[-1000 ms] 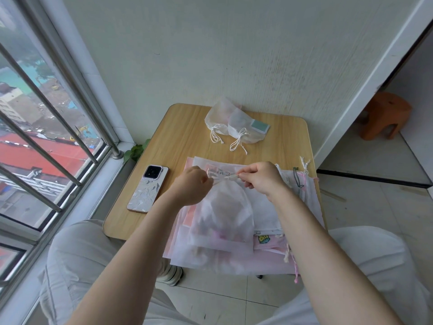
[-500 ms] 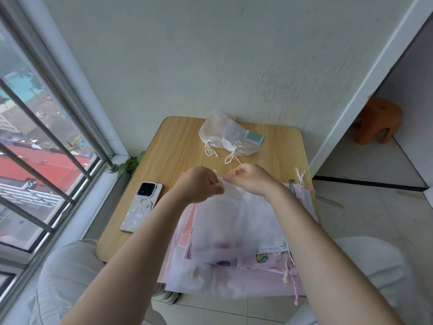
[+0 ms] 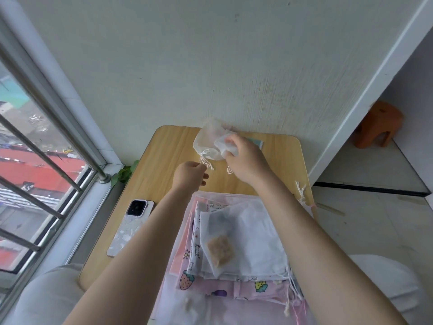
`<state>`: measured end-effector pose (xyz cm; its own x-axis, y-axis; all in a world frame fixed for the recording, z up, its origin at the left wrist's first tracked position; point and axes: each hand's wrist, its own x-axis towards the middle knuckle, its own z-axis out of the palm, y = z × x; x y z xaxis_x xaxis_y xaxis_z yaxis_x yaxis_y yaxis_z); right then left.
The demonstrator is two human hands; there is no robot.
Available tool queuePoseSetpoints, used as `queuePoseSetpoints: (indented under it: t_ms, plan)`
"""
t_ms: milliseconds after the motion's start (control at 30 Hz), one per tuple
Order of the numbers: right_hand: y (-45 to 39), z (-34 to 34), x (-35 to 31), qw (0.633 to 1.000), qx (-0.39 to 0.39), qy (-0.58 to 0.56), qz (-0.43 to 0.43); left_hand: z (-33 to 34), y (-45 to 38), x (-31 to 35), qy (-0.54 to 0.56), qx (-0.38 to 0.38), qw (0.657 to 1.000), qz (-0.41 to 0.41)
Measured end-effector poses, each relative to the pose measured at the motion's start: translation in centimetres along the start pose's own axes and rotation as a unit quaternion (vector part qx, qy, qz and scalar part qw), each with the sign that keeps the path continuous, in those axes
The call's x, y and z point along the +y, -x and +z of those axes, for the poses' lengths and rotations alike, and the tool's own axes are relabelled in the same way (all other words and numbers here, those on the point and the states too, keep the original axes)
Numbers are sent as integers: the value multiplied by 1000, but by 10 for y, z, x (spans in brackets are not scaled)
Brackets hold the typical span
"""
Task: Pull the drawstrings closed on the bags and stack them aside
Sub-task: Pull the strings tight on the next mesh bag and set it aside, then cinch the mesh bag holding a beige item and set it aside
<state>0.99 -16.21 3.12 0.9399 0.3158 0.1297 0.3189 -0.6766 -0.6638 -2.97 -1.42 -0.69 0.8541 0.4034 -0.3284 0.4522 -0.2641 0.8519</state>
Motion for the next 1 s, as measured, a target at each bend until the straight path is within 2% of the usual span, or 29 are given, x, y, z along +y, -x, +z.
queuePoseSetpoints:
  t_ms: [67,133,233,333,467,633,833,933,1000]
  plan:
    - [7,6,13,999,-23,25,34,5,2,-13,-52,16,998,24]
    - [16,12,26,992,-80,65,77,11,8,-26,-156,-31,985,66]
    - [32,19,38,970,-156,151,106,21,23,-45,-306,-118,937,120]
    - [44,25,46,943,-168,270,94,28,33,-61,-412,-85,892,164]
    - [57,26,55,937,-148,305,79,29,41,-79,-421,-37,888,179]
    - [68,25,62,933,-119,332,75,26,53,-78,-386,-29,910,148]
    - [70,32,61,935,-118,321,91,5,57,-67,-372,-113,917,86]
    - [70,38,60,934,-136,314,103,-12,61,-57,-419,-166,892,49]
    - [69,44,59,935,-160,305,91,-22,63,-54,-434,-235,869,20]
